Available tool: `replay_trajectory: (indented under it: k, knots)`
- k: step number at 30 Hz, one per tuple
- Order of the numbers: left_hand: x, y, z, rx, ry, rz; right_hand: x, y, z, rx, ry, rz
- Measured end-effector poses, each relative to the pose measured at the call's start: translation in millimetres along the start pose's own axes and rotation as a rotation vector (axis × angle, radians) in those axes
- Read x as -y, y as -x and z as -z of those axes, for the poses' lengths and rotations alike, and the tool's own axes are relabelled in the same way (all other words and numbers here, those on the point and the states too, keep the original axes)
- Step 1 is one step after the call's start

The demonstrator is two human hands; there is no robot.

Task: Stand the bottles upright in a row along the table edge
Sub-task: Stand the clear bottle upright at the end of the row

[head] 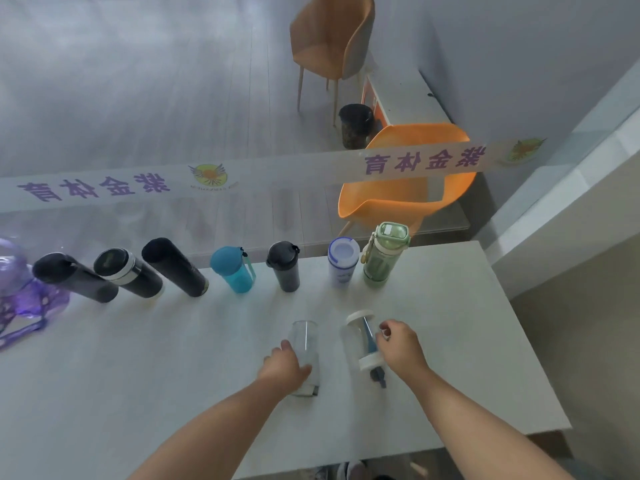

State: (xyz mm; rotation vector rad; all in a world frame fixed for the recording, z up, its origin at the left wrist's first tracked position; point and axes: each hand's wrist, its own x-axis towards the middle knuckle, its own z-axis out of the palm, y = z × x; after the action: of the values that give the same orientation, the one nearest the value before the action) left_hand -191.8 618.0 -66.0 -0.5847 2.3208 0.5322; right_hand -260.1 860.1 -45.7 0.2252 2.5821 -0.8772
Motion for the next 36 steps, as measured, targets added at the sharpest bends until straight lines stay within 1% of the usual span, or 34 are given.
replay_trajectory:
  k: [2, 5, 8, 11, 14, 17, 20, 24, 29, 32, 34, 36]
  knots:
    - [8.5, 1.6, -16.4, 0.042, 0.129, 0.009, 3.5, 11.1, -19.0, 0.021, 0.004, 0.019]
    - [7.5, 3.1, -28.1, 0.093, 0.291, -0.007, 4.6, 22.5, -42.6, 0.127, -0.013, 0.029]
    - [2.6, 7.3, -30.9, 0.038, 0.388, -0.009, 6.6, 30.2, -49.7, 0.261, -0.037, 0.013]
    - [-8.4, 17.5, -21.1, -0.016, 0.477, -0.016, 14.2, 34.3, -34.1, 0.362, -0.077, -0.013]
    - [-26.7, 28.9, -3.1, -0.040, 0.468, -0.068, 21.0, 30.1, -6.0, 0.422, -0.118, -0.028]
    - [-51.1, 37.5, 12.5, -0.046, 0.443, -0.151, 24.1, 21.0, 27.2, 0.426, -0.197, -0.029]
    - [-83.2, 37.9, 21.5, -0.020, 0.428, -0.238, 23.3, 11.8, 58.8, 0.513, -0.306, -0.088]
    - [-149.1, 29.7, 17.0, 0.042, 0.415, -0.296, -3.6, -11.2, 94.9, 0.553, -0.425, -0.148]
    - [-228.9, 8.8, -0.6, 0.133, 0.359, -0.312, -47.6, -47.9, 131.2, 0.532, -0.580, -0.233]
    - [-269.1, -1.7, -7.9, 0.205, 0.444, -0.355, -70.4, -79.9, 149.7, 0.514, -0.680, -0.275]
    - [-290.0, -11.2, -10.9, 0.175, 0.454, -0.371, -78.5, -99.9, 161.5, 0.519, -0.692, -0.258]
    - [-308.5, -18.7, -11.0, 0.102, 0.423, -0.358, -83.4, -117.5, 171.8, 0.541, -0.680, -0.218]
